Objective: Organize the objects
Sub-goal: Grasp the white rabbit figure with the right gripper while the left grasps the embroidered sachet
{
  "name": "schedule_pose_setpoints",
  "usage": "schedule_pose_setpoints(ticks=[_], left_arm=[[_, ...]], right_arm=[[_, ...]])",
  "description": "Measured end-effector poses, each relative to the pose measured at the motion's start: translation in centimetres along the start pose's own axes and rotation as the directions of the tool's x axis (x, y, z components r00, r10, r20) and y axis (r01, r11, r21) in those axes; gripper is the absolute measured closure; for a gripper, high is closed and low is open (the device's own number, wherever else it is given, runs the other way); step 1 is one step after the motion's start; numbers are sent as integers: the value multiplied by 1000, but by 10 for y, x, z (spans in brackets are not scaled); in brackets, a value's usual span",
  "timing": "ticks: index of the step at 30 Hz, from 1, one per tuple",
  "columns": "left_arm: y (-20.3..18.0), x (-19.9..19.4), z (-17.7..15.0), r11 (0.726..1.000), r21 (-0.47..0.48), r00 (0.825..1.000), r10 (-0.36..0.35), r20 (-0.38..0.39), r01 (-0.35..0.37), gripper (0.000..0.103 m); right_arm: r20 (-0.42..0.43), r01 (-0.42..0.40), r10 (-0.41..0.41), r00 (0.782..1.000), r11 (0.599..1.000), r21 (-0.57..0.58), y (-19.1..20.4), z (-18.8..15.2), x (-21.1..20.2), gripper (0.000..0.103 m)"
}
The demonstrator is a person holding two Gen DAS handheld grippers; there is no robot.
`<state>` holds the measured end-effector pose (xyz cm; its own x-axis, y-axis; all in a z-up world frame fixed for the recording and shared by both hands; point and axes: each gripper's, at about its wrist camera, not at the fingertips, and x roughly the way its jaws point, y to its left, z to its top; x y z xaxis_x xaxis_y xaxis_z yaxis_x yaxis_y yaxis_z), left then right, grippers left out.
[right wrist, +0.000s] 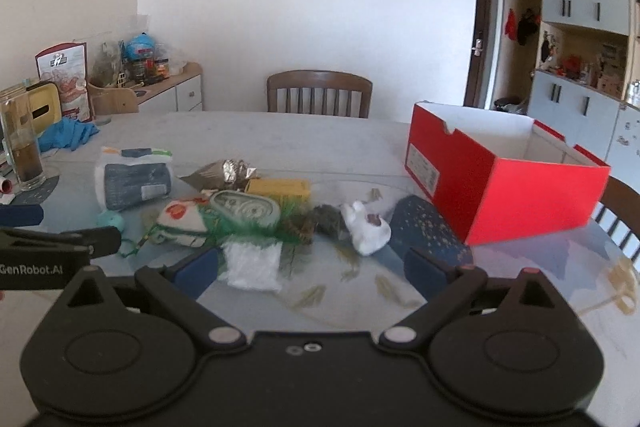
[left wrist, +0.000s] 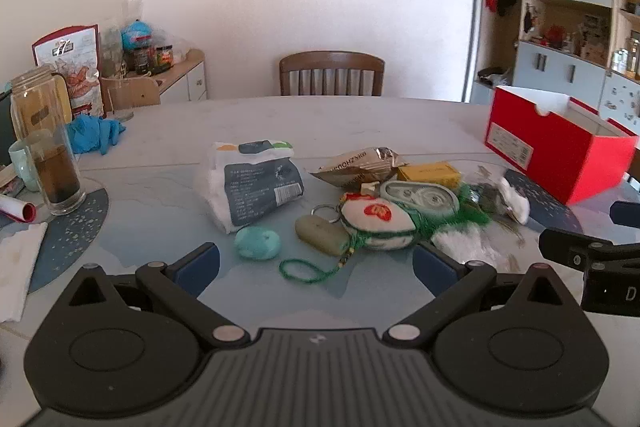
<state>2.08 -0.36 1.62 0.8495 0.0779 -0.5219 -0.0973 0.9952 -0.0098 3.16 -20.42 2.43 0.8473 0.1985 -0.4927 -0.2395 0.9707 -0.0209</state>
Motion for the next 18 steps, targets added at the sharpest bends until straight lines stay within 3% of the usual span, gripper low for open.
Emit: schedule_pose_setpoints(ticks=[11,18], left_arm=[[-17,58,48,999,-40,997,33,-64,-36,0],[-12,61,79,996,-92,994,3,-111,-13,0]], right_arm=[[-91,-105,103,990,994,-18,-29,45,74,6],[-162,-155,150,975,988,-16,-29,77,83,8]])
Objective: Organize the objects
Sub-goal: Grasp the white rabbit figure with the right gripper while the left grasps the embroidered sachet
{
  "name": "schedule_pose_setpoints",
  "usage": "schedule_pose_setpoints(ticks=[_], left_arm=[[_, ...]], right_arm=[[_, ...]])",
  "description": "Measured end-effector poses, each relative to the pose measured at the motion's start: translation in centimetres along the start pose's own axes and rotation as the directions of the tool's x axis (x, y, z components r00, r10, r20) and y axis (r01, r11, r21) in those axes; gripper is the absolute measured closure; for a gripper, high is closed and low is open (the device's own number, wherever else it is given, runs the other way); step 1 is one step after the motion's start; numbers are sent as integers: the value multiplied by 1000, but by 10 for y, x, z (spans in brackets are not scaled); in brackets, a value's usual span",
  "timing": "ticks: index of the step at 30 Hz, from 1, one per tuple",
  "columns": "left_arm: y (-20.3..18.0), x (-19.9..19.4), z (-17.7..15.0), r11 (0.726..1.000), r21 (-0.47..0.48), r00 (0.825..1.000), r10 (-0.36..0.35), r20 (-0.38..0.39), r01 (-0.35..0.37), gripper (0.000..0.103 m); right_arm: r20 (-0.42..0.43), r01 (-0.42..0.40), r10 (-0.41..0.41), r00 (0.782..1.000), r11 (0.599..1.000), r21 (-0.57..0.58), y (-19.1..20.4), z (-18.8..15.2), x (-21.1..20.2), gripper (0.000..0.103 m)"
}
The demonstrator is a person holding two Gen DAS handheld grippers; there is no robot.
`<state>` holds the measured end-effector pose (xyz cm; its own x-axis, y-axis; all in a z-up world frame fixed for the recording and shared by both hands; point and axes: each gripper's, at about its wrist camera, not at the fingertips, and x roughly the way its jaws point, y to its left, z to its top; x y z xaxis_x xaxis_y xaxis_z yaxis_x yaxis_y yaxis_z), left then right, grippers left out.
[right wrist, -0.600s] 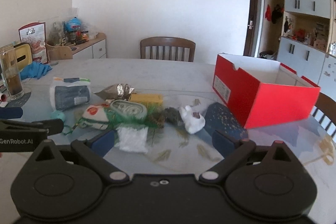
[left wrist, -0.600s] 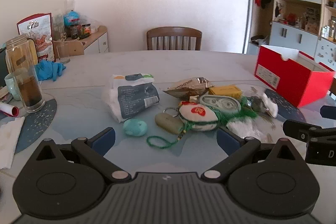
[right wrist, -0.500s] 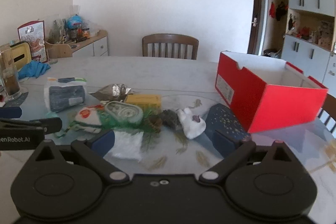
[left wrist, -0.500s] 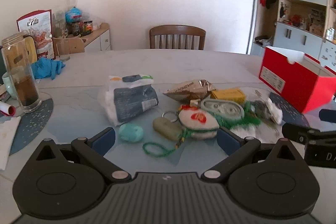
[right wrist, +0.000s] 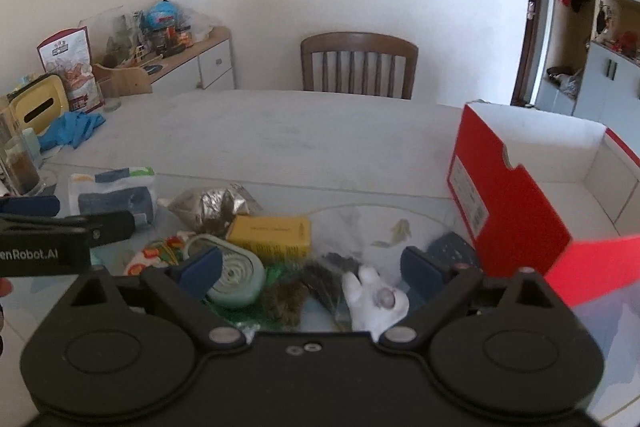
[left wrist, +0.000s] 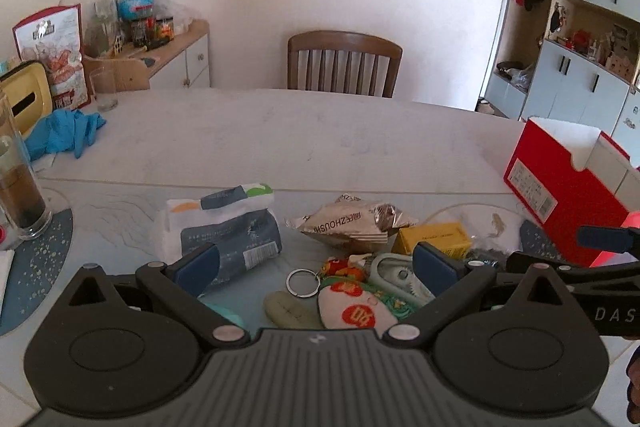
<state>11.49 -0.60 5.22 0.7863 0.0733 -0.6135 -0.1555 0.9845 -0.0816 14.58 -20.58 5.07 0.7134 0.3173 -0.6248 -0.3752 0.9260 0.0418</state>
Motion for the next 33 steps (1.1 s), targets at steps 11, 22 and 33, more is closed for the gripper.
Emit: schedule_pose_setpoints(ticks=[11,22,33], left_arm=[[6,6,-2,998,20,993,-54,-102,57,0],[-7,22,-26,988,100,981,-103,-163,120,2],[-11,50,-21,985,99,973,-121,-198,142,26]], right_arm=[[-38,27,-29,999,998,-59,-12,14,-1,10],[-194,55,-77,978,992,-118,-23,3,32,28],[-279,24,-46,959,996,-83,-40,-4,64,41]])
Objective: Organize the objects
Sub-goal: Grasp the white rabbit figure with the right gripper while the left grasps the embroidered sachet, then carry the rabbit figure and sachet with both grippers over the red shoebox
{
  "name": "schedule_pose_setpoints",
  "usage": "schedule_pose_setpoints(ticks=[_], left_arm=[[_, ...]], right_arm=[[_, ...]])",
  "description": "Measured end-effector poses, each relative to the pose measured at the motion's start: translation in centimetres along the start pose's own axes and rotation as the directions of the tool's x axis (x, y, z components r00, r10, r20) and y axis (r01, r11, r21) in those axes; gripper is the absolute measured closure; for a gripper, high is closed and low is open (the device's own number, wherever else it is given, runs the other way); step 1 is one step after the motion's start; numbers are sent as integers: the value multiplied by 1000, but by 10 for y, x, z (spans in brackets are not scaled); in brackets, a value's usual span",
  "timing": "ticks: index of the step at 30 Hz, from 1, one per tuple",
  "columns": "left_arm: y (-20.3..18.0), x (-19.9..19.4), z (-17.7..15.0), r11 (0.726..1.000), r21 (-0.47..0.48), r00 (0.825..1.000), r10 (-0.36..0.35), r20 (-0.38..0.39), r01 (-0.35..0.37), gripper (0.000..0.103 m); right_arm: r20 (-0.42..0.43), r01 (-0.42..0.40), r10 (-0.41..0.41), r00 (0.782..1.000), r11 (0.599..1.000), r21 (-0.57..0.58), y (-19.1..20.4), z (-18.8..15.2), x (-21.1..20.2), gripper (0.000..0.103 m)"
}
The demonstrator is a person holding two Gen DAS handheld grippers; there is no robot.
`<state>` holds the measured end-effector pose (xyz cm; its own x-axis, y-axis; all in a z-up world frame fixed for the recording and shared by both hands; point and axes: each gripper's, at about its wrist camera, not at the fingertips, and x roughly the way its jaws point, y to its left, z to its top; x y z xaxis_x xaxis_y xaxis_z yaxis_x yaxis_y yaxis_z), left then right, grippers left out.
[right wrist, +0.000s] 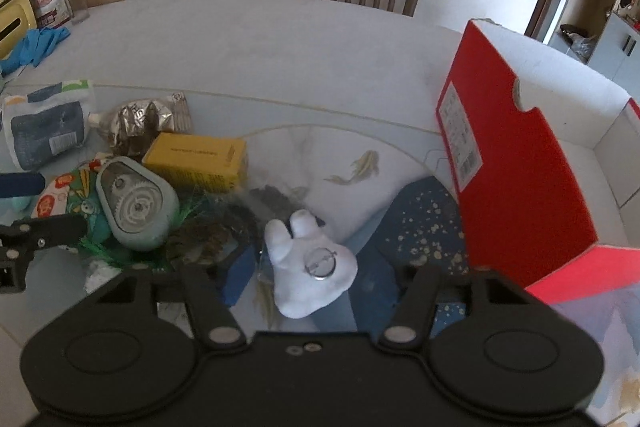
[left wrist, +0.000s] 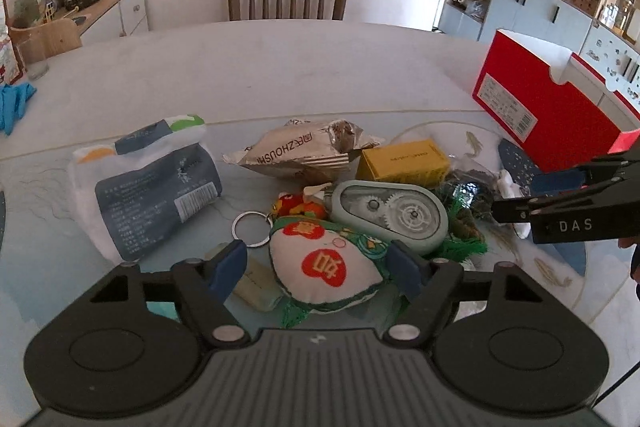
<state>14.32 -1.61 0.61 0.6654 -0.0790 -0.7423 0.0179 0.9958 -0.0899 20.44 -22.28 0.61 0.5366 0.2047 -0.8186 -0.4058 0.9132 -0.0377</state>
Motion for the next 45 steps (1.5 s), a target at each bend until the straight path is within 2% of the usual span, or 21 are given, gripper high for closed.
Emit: schedule_pose_setpoints(ticks=[5,7,11,12,14,17,25,32,37,45], left_arm=[[-2,4,1,1000,1,1000,-26,-14,26,39],[-3,4,1,1000,4,999,-26,-18,26,40],[-3,4,3,1000,12,999,-25,-27,25,44],[-3,4,3,1000,16,999,-26,-29,26,45],[-3,4,4,999,18,999,-26,-30,27,48],[-3,1,4,999,27,999,-24,-33,25,50],[1,-20,11,998,55,999,-44,-16,45,51],[3,-30,11,996,65,998,-66,-17,67,51],[3,-31,9,994,78,997,-68,-27,70,51],[-3,-40,13,990,112,996,-85,-23,87,51]], right_arm=[[-28,-50,51,998,998,35,-6,0,8,44],[-33,-60,62,998,997,38,-6,-1,9,45],[-39,-81,84,996,994,68,-9,0,10,54],[-40,-82,85,996,994,72,-10,0,10,60],[-47,-85,89,995,993,77,-10,0,10,67],[-42,-74,77,996,994,80,-8,-1,6,69],[-7,-45,46,999,997,58,-6,0,-24,69],[-44,-27,29,999,998,50,-4,-21,-30,69],[-67,-30,36,997,995,94,-7,-31,-27,68],[-47,-31,37,998,994,106,-12,-41,-46,68]])
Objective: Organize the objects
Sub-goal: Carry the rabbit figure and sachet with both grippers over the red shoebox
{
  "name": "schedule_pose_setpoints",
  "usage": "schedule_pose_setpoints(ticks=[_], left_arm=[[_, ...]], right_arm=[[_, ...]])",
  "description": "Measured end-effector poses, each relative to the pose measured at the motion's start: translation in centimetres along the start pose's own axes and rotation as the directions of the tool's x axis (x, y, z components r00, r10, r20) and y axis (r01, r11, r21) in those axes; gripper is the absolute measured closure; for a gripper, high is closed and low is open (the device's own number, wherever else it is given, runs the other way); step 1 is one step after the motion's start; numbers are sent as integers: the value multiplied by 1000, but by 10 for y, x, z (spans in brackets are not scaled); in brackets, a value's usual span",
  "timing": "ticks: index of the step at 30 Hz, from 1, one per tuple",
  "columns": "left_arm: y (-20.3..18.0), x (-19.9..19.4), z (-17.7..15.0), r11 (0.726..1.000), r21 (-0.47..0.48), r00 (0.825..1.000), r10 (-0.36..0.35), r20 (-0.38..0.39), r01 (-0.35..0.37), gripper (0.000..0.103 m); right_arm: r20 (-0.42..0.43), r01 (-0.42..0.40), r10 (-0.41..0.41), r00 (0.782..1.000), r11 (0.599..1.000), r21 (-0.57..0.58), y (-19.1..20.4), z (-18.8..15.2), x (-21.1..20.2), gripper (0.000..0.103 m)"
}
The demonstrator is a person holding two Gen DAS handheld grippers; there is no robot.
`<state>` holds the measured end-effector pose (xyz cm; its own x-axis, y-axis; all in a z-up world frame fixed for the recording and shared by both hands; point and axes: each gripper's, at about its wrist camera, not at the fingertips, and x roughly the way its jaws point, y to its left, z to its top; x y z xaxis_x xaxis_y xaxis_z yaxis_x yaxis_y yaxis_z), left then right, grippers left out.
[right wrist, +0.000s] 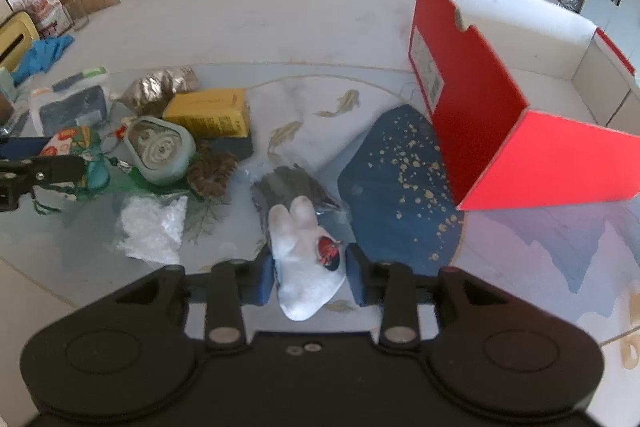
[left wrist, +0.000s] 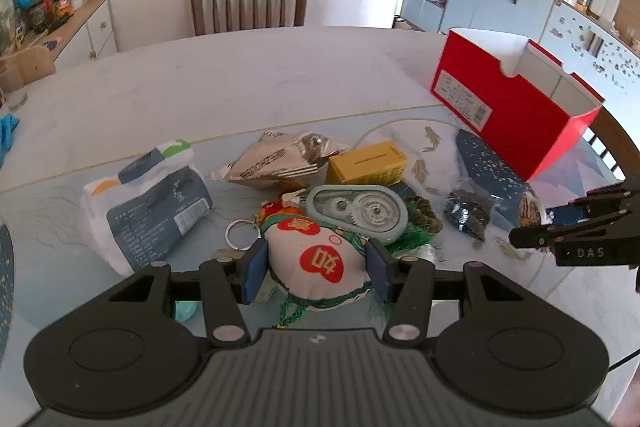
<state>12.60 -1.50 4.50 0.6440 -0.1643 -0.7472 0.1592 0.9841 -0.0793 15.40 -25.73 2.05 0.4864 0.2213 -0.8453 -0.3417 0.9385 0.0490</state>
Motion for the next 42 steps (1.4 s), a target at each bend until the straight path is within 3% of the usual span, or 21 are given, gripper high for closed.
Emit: schedule_pose_setpoints(ticks=[9,17,31,42], left_arm=[[-26,-26,36,993,104,998,-59,35,55,51],[-84,-24,84,983,166,994,-88,70,75,51],[-230,28,156,989,127,993,-82,89,70,51],[-287,80,202,993,104,996,-58,69,50,51]], right_arm=[[72,58,-61,995,997,41,-20,19,-62,68],[164,82,-90,982,995,57,-71,43,-101,68],[188,65,-55,981,997,-46,-187,70,-103,68],[177,56,-49,983,998,-31,-243,92,-80,68]])
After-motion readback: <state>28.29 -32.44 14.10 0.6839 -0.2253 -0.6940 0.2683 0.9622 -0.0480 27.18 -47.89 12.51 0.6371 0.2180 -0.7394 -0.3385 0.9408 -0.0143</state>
